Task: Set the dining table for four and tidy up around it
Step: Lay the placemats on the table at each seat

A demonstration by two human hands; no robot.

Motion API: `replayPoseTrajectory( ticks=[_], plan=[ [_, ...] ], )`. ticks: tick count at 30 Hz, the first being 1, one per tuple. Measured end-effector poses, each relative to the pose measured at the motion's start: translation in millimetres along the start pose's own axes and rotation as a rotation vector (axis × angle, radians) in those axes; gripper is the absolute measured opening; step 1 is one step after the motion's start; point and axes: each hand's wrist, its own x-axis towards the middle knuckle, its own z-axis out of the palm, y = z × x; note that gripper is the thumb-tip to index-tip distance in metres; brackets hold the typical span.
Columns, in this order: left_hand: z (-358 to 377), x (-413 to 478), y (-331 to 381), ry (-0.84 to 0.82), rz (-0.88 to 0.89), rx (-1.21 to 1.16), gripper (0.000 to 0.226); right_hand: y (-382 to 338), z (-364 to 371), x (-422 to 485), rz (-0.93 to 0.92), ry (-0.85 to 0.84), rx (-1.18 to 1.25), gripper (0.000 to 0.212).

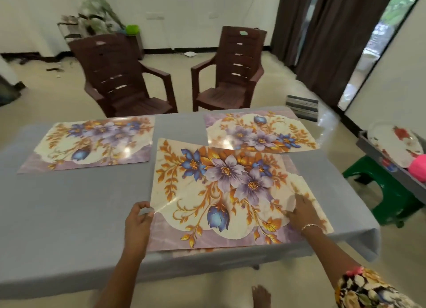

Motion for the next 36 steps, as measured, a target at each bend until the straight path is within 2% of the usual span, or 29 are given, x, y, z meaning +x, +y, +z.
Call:
replayPoseTrajectory(
  ticks=[3,6,8,11,15,21,26,29,33,36],
  plan=[
    [-32,-3,-1,0.047,-0.03,-0.07,0.013,-19,6,-3,0.026,0.08,0.291,0.055],
    [-68,-4,-3,0.1,-0.044,-0.108,0.011,-47,5,-3,0.105,0.086,0.565,0.05],
    [-91,-4,-4,0.141,-0.066,-0.105,0.011,-71,4,0,0.118,0.016,0.693,0.045],
    [-126,0,-6,0.225,-0.116,-0.077,0.011,-112,4,6,0.035,-0.13,0.805,0.018],
    [-179,14,-15,0.327,-0.222,-0.028,0.012,-172,24,4,-0.087,-0.266,0.819,0.022],
    [-259,29,-32,0.405,-0.369,-0.127,0.01,-248,67,-29,-0.25,-0.238,0.705,0.029],
    [-324,55,-73,0.52,-0.467,-0.273,0.024,-305,89,-73,-0.204,-0.286,0.76,0.043],
    [-359,77,-85,0.613,-0.477,-0.334,0.018,-342,111,-97,-0.123,-0.332,0.84,0.026],
    [-404,112,-103,0.607,-0.459,-0.316,0.019,-387,141,-126,-0.061,-0.34,0.84,0.033],
    [-431,133,-116,0.626,-0.417,-0.268,0.016,-414,159,-140,-0.083,-0.335,0.754,0.035]
  ],
)
